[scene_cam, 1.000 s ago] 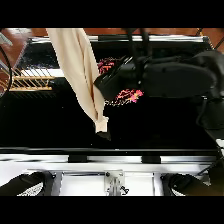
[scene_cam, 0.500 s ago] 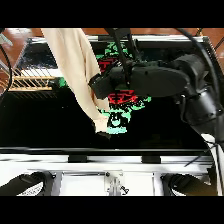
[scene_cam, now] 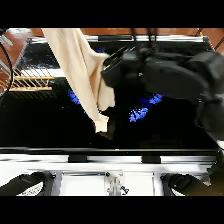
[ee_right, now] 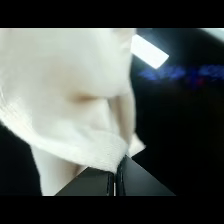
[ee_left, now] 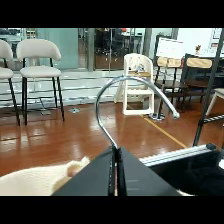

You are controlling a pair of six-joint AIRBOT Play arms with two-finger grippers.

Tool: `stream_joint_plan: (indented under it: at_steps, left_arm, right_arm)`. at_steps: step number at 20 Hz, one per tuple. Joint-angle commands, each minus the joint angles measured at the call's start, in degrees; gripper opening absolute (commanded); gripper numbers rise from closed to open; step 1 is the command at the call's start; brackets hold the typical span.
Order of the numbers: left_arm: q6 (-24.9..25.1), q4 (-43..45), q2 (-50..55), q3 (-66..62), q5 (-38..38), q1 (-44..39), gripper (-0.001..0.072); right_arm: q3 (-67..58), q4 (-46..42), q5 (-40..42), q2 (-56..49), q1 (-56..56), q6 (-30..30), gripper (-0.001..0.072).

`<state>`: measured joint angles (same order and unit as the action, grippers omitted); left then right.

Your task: Fold the shirts.

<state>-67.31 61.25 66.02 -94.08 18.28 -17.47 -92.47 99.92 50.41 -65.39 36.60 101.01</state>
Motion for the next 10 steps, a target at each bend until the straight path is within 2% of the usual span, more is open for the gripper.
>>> stream_joint_plan:
  at_steps: [1,6,9,10]
  left_arm:
    - [-0.04,0.46,-0.09,-0.04,0.24,0.44,0.0041]
    - [-0.07,0.26,-0.46,-0.04,0.22,0.33,0.0041]
    - [-0.07,0.26,-1.33,-0.04,0.22,0.31,0.004]
    - [-0.31,0.26,-1.55,-0.04,0.22,0.28,0.004]
  right_arm:
    - [-0.04,-6.56,-0.76,5.29,-2.69,-2.4,0.0063]
    - [-0.09,-7.74,-5.22,6.32,-6.64,-4.63,0.0063]
    - [-0.09,-9.49,-6.38,5.01,-9.27,-9.27,0.0066]
    - [-0.09,-8.09,-6.32,4.24,-9.86,-9.55,0.0103]
